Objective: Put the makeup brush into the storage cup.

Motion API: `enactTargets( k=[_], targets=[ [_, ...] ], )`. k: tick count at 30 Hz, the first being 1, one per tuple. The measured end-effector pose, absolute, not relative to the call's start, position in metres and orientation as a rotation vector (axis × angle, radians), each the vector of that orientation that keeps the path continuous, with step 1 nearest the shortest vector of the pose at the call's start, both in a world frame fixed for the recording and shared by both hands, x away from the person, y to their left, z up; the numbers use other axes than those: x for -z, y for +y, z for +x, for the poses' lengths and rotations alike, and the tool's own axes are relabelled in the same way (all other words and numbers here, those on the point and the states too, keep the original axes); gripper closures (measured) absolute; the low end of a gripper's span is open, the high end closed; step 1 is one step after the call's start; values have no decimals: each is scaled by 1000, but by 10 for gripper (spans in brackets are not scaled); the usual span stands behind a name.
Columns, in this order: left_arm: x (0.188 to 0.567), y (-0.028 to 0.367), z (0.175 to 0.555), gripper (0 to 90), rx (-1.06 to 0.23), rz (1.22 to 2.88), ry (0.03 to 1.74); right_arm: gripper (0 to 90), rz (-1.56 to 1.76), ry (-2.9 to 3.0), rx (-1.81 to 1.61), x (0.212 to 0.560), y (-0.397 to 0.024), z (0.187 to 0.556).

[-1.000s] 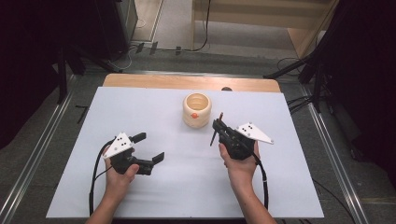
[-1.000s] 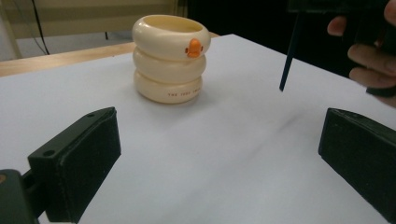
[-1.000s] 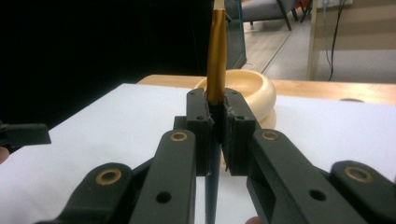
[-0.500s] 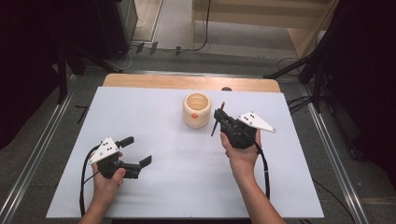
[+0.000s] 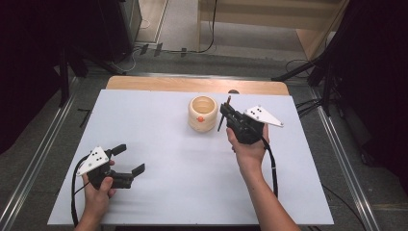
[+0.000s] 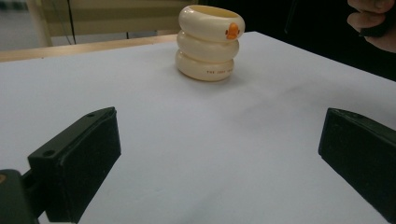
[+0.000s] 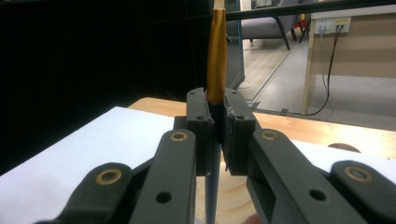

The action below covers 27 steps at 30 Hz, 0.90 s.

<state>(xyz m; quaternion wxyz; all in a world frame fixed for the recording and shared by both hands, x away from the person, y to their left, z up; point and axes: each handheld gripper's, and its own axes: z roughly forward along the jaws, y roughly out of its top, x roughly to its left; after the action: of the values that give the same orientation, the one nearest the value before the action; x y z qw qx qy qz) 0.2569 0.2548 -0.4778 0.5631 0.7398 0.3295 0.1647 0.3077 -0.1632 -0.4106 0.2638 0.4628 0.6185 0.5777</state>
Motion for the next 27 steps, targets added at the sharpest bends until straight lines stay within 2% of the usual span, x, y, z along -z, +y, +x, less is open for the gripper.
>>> enactTargets(
  k=[12, 27],
  targets=[
    [481, 276, 250, 0, -417, 1727, 796, 842, 1245, 1652, -1579, 398, -162, 320],
    [485, 282, 244, 0, -434, 1714, 798, 842, 1249, 1644, -1600, 388, -162, 344]
  ],
)
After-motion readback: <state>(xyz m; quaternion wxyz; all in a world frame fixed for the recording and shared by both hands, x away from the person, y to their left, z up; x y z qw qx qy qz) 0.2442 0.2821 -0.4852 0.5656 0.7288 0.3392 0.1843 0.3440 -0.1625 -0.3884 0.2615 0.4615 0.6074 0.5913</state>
